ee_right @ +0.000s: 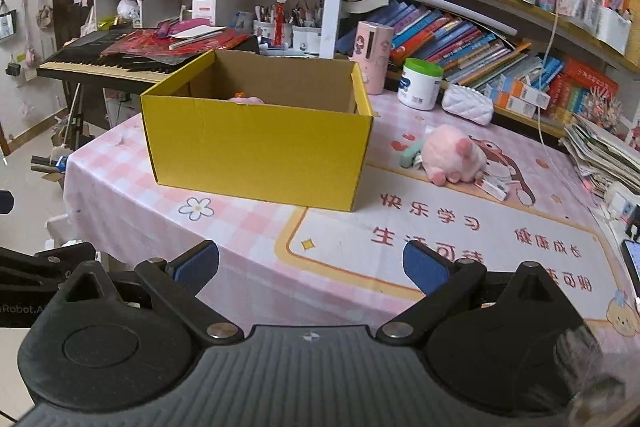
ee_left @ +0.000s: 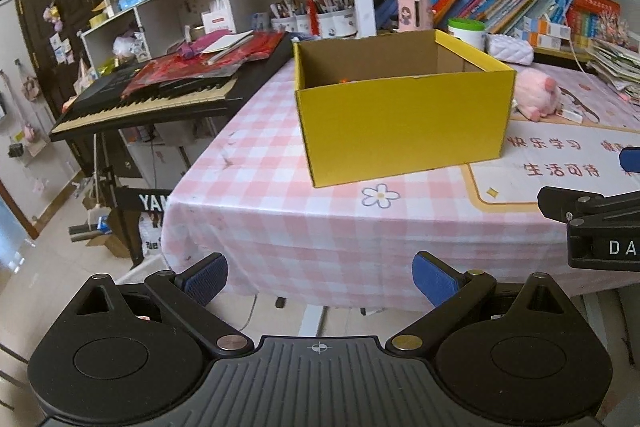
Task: Organize objects
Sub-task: 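Lift both open tools out of the yellow box back over the table, then move both open tools toward the pink plush pig and small white box, then close the right tool on the small white printed box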
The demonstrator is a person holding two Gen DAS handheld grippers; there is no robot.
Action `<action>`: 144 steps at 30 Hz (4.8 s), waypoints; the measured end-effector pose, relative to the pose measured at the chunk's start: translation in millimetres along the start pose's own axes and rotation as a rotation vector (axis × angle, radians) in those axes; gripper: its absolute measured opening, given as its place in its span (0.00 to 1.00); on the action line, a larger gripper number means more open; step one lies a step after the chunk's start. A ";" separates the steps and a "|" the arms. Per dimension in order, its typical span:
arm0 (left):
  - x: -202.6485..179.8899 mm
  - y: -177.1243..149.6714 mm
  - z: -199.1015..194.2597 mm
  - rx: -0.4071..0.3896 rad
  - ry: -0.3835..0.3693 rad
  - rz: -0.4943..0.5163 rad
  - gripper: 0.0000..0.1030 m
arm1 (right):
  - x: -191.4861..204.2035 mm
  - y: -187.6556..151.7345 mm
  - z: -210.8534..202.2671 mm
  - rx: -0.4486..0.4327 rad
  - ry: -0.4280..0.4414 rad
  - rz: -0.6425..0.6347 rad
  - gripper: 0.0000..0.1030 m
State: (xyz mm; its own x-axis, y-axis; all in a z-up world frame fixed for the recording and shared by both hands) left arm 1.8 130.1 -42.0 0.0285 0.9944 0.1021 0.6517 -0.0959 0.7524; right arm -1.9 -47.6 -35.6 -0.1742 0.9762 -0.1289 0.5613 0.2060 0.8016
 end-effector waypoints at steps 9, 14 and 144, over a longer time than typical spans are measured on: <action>-27.5 1.7 2.4 -0.001 -0.075 0.061 0.97 | -21.6 -13.6 -11.8 0.018 -0.069 0.047 0.97; -43.7 5.8 4.3 -0.009 -0.119 0.093 0.97 | -37.8 -20.7 -18.4 0.026 -0.122 0.081 0.97; -302.2 122.8 100.9 0.007 -0.075 0.070 0.97 | -317.2 34.5 262.3 0.167 0.247 -0.061 0.55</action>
State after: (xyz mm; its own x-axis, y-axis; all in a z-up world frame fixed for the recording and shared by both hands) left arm 149.7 -177.7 -46.2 0.1303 0.9859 0.1050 0.6518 -0.1650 0.7402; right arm 284.9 -332.4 -120.2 -0.3915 0.9201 -0.0112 0.6658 0.2917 0.6867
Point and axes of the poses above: each gripper's, at about its wrist camera, not at the fingertips, and z roughly the way its jaws point, x to its left, y to its top, the point moved 5 cm from there along z, roughly the way its jaws point, and after that the axes turned 3 degrees about -z, right-handed, at the moved point
